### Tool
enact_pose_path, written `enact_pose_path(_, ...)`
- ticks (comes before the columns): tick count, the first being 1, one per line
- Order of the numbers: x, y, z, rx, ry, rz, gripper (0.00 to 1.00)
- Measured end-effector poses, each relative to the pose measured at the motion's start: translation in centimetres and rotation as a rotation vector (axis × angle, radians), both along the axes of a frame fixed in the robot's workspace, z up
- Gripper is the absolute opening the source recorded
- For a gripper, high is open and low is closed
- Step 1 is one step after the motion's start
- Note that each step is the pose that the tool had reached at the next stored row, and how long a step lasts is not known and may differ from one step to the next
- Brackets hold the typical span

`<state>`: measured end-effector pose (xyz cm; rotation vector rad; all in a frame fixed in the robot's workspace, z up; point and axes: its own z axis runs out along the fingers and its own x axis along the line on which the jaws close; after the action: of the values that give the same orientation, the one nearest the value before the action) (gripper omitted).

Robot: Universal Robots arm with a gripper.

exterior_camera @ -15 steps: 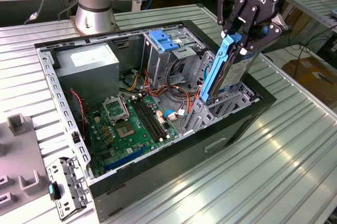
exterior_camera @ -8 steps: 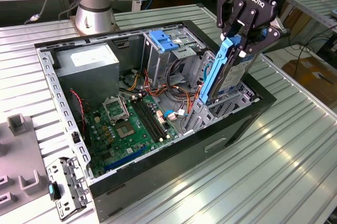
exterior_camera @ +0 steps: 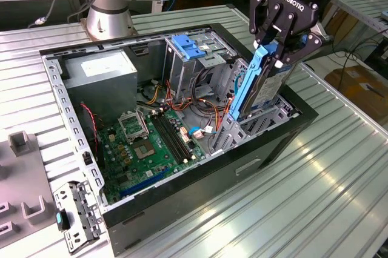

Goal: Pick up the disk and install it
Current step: 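Insert the disk into the insertion slot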

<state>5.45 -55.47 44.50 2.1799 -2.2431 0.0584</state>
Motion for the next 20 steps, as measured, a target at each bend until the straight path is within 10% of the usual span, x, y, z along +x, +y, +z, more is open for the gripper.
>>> enact_pose_path(20,0.00,0.00,-0.60,-0.0002,0.0000,0.000,0.37)
